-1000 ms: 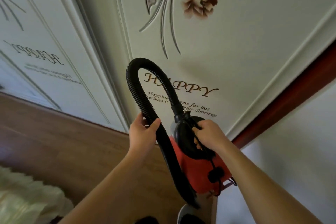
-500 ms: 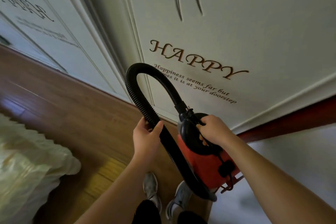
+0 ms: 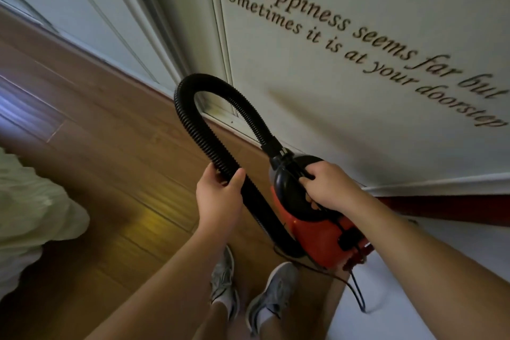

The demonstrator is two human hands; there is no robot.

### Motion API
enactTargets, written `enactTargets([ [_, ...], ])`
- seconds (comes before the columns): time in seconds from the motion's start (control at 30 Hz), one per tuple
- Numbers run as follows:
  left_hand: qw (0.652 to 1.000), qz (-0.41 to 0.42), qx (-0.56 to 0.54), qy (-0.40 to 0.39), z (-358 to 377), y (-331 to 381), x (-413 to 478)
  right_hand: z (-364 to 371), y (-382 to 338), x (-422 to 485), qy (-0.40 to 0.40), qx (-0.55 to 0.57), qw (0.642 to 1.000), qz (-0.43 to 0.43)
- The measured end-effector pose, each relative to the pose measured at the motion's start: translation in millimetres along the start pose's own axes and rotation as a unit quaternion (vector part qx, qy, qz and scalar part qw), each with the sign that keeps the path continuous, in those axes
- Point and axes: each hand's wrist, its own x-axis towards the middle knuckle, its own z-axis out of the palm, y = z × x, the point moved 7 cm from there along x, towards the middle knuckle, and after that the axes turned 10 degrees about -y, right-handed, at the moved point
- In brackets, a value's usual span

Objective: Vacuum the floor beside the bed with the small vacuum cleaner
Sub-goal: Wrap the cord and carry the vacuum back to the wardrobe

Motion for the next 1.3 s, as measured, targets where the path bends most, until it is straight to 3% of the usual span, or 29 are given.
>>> enactTargets([
  [0.2,0.999,-0.030,-0.023,0.013,2,-82,56,44,33,89,-0.010,-0.020,1.000,0.000],
  [0.53,0.998,-0.050,-0.027,0.029,5,-159,109,88,66,178,-0.029,-0.059,0.998,-0.012],
  [1.13,0.996,-0.076,-0.019,0.050,26,-223,138,105,94,234,-0.051,-0.072,0.995,-0.039],
  [1.3,0.994,-0.088,-0.011,0.061,27,-236,139,121,112,243,-0.087,-0.072,0.993,-0.037],
])
